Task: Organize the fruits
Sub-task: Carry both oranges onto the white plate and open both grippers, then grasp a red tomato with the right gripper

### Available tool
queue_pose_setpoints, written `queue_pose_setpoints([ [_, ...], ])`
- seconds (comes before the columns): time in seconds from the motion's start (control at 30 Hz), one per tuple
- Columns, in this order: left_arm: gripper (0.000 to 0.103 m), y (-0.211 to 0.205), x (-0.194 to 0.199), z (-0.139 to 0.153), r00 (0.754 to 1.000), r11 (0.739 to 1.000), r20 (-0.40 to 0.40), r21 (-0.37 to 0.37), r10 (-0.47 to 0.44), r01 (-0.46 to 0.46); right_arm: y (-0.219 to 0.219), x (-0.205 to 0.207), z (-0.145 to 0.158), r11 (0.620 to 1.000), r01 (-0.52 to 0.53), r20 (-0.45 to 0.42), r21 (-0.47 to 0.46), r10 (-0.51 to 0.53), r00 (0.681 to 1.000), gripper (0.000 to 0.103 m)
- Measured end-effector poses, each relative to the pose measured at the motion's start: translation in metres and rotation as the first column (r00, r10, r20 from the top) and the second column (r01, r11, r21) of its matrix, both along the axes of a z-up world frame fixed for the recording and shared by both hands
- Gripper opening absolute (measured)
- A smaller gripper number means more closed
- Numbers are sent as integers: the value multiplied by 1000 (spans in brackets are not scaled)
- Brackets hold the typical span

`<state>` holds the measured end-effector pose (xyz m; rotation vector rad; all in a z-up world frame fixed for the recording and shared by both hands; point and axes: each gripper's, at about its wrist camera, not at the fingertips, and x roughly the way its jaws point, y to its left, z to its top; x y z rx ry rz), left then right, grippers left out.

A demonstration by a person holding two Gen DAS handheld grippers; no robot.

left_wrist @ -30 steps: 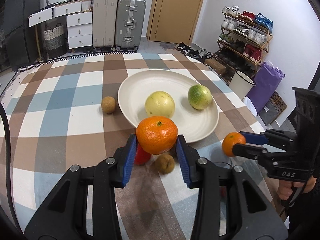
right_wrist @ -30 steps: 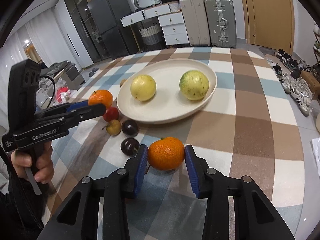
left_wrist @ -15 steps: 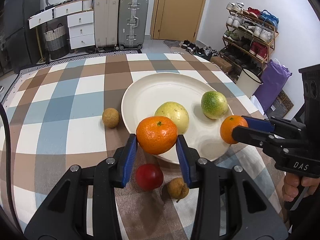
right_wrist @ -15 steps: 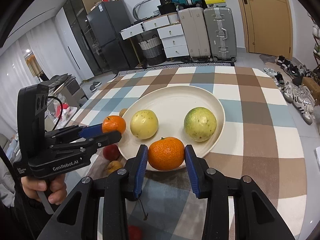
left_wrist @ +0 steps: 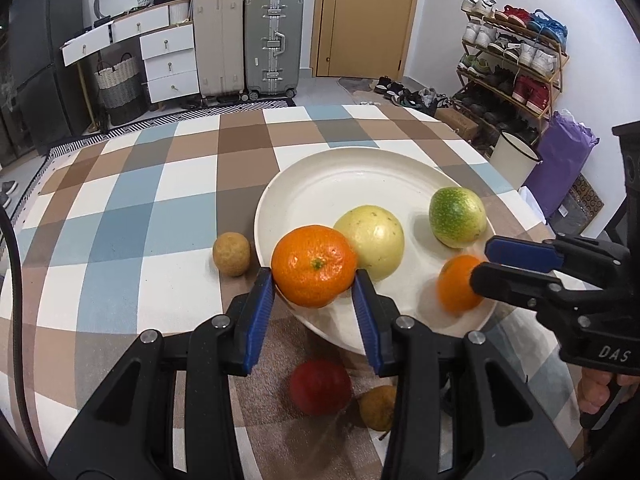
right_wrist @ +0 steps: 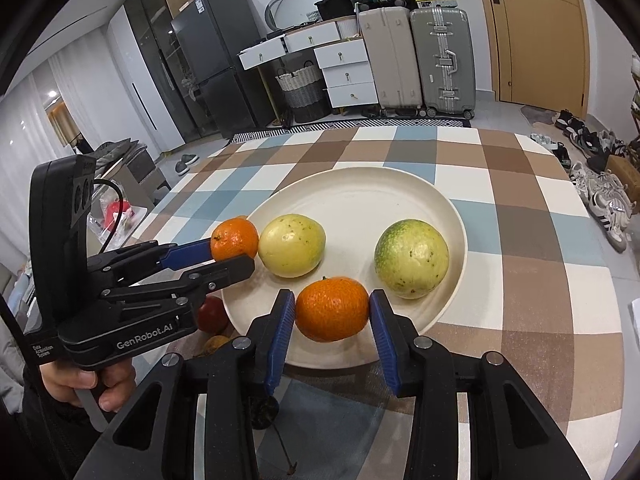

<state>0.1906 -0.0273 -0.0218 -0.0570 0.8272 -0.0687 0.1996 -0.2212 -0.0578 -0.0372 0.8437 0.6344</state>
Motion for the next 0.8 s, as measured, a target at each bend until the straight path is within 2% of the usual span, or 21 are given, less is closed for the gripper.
queue_pose_setpoints([
  [0.1, 37, 1, 3, -1, 1000, 1000, -2, 5, 10, -10, -3, -4, 5, 1000, 1, 14, 2, -1, 1000, 41],
  [0.3, 39, -1, -4, 4, 1000, 999, 7, 29, 22, -22, -17, -17, 11, 1000, 16, 30, -10, -16, 999, 56],
  [0.37, 44, 0, -11, 8, 1000, 999, 14, 32, 24, -25, -22, -24, 11, 1000, 21, 31, -10, -21, 999, 73],
  [0.43, 59, 1, -21, 13, 999, 999, 21, 29, 28, -29, -28, -31, 10, 1000, 26, 29, -14, -26, 999, 81],
  [0.47, 63, 3, -26, 15, 999, 999, 28, 30, 33, -33, -29, -34, 10, 1000, 26, 26, -18, -25, 999, 85],
  [0.53, 80, 6, -39, 20, 998, 999, 48, 23, 41, -42, -32, -42, 8, 999, 20, 15, -28, -20, 1000, 88],
  [0.63, 84, 9, -56, 26, 997, 999, 56, 11, 44, -44, -35, -54, 4, 999, 17, 1, -37, -16, 1000, 94],
  [0.8, 89, 9, -79, 26, 998, 998, 35, 18, 59, -60, -38, -70, -3, 998, 17, -21, -52, -18, 1000, 95],
])
